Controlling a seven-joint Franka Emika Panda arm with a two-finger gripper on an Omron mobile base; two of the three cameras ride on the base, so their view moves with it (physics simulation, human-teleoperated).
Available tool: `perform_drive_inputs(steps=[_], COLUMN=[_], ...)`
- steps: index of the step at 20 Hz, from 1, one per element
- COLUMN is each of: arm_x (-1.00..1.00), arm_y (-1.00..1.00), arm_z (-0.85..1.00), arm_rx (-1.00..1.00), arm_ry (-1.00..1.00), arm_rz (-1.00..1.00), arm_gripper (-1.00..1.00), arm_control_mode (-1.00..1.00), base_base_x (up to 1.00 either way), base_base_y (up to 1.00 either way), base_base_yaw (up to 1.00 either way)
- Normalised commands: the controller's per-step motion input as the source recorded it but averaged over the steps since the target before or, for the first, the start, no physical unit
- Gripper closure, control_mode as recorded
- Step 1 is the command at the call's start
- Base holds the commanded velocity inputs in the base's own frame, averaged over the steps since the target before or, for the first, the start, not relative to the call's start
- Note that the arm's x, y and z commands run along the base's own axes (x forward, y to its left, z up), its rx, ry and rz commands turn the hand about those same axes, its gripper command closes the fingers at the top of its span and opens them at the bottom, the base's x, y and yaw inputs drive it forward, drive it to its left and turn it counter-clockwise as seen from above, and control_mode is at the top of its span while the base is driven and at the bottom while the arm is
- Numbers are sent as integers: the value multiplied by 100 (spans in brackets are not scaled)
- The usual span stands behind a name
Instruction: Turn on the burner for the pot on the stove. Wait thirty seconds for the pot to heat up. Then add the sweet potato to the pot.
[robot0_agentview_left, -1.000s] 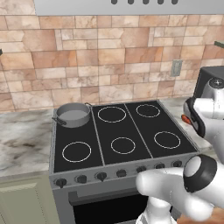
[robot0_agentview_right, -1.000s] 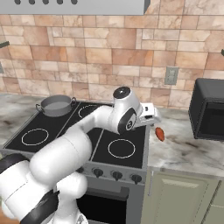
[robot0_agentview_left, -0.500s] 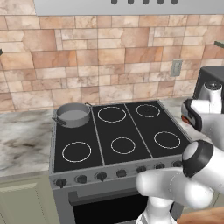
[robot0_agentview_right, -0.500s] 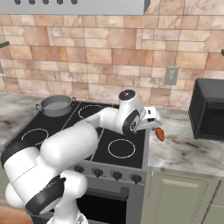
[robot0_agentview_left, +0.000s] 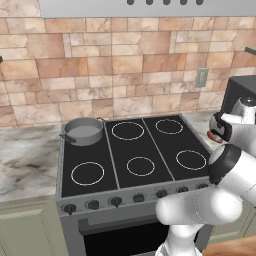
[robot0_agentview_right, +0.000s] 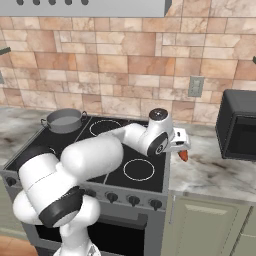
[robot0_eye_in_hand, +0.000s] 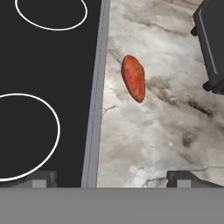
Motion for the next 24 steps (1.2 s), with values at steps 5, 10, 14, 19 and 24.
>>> perform_drive_inputs(steps=[5,10,14,19,24], arm_x=[27,33,30,29,26], arm_y=[-15,-7,-4,-1,-5], arm_z=[-6,-10,-17,-20,-8], arm_rx=[1,4,8,9,0], arm_ry=[1,4,3,1,0], arm_rz=[0,0,0,0,0], arm_gripper=[-100,-100,-100,-100,-100], arm_control_mode=[-100,-100,-100,-100,-100], base_base_x=[0,0,0,0,0], base_base_y=[0,0,0,0,0], base_base_yaw=[0,0,0,0,0])
